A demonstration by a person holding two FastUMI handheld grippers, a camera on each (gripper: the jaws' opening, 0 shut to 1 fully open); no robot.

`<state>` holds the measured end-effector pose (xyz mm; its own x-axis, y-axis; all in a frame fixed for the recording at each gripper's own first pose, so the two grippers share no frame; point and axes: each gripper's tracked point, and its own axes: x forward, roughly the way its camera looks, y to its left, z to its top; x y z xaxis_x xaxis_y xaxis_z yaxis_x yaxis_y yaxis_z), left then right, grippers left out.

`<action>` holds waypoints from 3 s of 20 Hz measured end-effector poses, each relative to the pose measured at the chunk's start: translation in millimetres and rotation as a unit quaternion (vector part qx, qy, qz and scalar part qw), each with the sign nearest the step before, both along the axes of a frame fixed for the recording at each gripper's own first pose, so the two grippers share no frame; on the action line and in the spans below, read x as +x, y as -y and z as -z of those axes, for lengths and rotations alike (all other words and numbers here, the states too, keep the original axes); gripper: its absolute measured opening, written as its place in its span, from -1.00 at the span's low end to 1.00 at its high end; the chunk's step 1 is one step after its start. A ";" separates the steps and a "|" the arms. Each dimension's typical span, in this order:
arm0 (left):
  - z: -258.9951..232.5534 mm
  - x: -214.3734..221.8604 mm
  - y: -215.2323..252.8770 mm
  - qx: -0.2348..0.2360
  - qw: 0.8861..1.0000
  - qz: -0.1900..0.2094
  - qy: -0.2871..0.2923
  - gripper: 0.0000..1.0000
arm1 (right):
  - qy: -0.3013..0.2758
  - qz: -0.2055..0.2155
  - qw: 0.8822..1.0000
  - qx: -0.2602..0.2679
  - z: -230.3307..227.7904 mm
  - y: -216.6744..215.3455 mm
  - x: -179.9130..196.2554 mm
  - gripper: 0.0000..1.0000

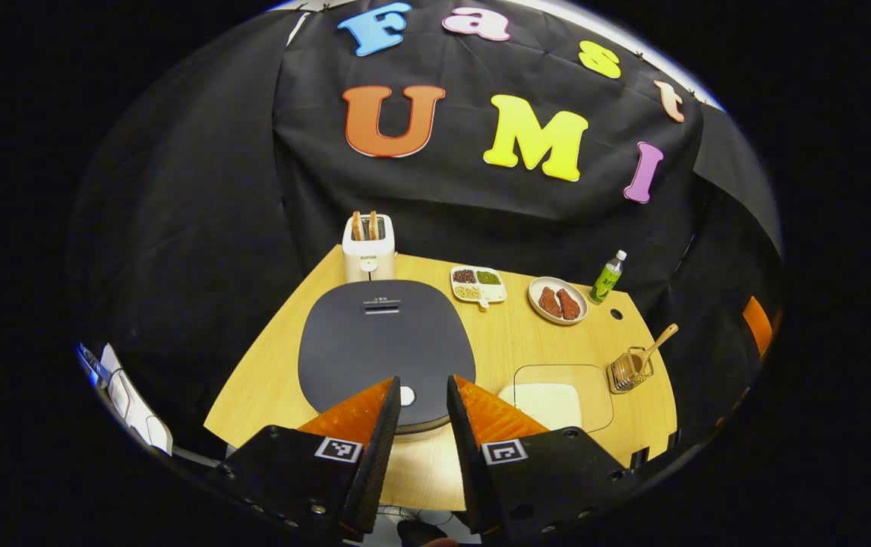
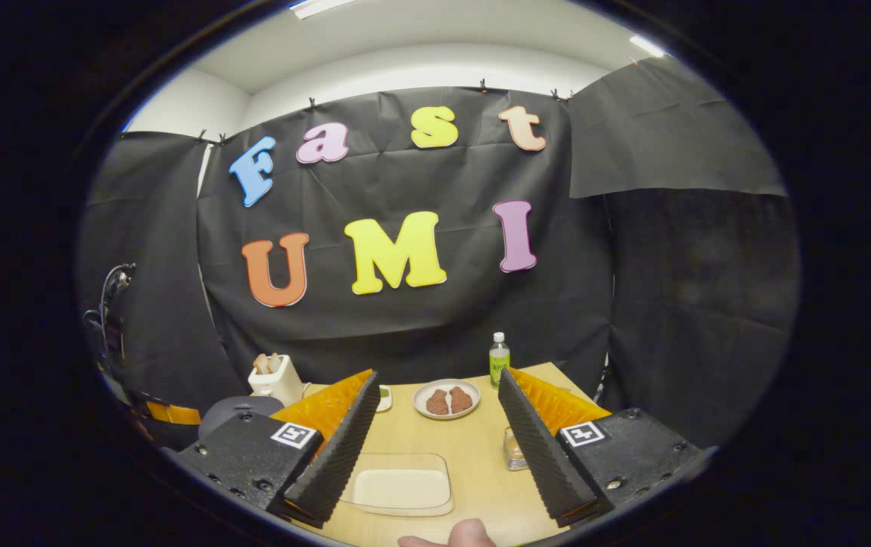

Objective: Close the left gripper, press the button to open the rice cooker; take a wooden spoon from the chopstick holder with the right hand, scoop a spoonful of rice and pour it into the rice cooker, then put the wooden spoon back into the chopstick holder.

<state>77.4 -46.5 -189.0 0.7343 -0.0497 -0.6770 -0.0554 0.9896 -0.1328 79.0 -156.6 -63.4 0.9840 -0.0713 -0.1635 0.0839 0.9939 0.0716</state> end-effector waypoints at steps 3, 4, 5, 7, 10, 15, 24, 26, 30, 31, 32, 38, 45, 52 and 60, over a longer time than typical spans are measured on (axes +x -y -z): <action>21.3 8.2 -1.7 -0.020 0.999 -0.012 -0.035 -0.88 | -0.004 0.017 1.000 0.004 6.2 16.0 -2.0 1.00; 25.2 10.1 -1.1 -0.025 0.999 -0.008 -0.043 -0.87 | -0.006 0.023 1.000 0.004 7.8 21.0 -3.5 0.99; 27.8 18.0 -5.8 -0.027 0.998 -0.010 -0.048 -0.83 | -0.008 0.028 1.000 0.005 9.6 24.9 -3.5 1.00; 43.4 17.6 -5.4 -0.042 0.997 -0.021 -0.069 -1.00 | -0.011 0.035 0.999 0.008 13.4 30.9 -4.8 0.99; 44.2 19.9 -8.9 -0.055 0.995 -0.023 -0.079 -1.00 | -0.014 0.044 0.999 0.010 16.6 35.2 -5.6 0.99; 66.1 25.6 -13.3 -0.067 0.992 -0.030 -0.100 -1.00 | -0.018 0.057 0.998 0.011 22.3 39.8 -4.7 0.99; 92.1 14.2 -18.0 -0.089 0.987 -0.031 -0.128 -1.00 | -0.040 0.064 0.997 0.005 36.5 32.2 -12.3 0.99; 90.1 13.7 -17.2 -0.095 0.985 -0.019 -0.141 -1.00 | -0.041 0.063 0.997 0.006 35.7 29.6 -12.9 1.00; 90.3 14.9 -17.8 -0.114 0.982 -0.012 -0.149 -0.99 | -0.029 0.059 0.998 0.003 30.6 25.3 -17.8 1.00; 89.1 15.6 -18.1 -0.117 0.983 -0.016 -0.143 -0.99 | -0.027 0.059 0.998 0.003 29.9 25.8 -19.0 1.00; 88.2 15.6 -17.7 -0.118 0.983 -0.021 -0.143 -0.99 | -0.027 0.060 0.998 0.005 28.8 26.6 -20.1 0.99; 33.7 25.0 -21.8 -0.109 0.992 -0.024 -0.064 -1.00 | -0.020 0.061 0.998 0.001 19.8 32.3 -28.6 0.99; -44.9 62.7 -40.8 -0.061 0.994 -0.040 0.085 -1.00 | -0.012 0.053 0.999 -0.008 10.1 30.3 -28.8 1.00; -94.0 76.5 -46.3 -0.062 0.982 -0.051 0.172 -0.99 | -0.008 0.047 0.999 -0.018 5.1 28.9 -26.5 0.99; -131.1 65.6 -38.5 -0.018 0.968 -0.030 0.248 -0.33 | -0.013 0.030 0.999 -0.027 4.0 34.0 -15.1 0.99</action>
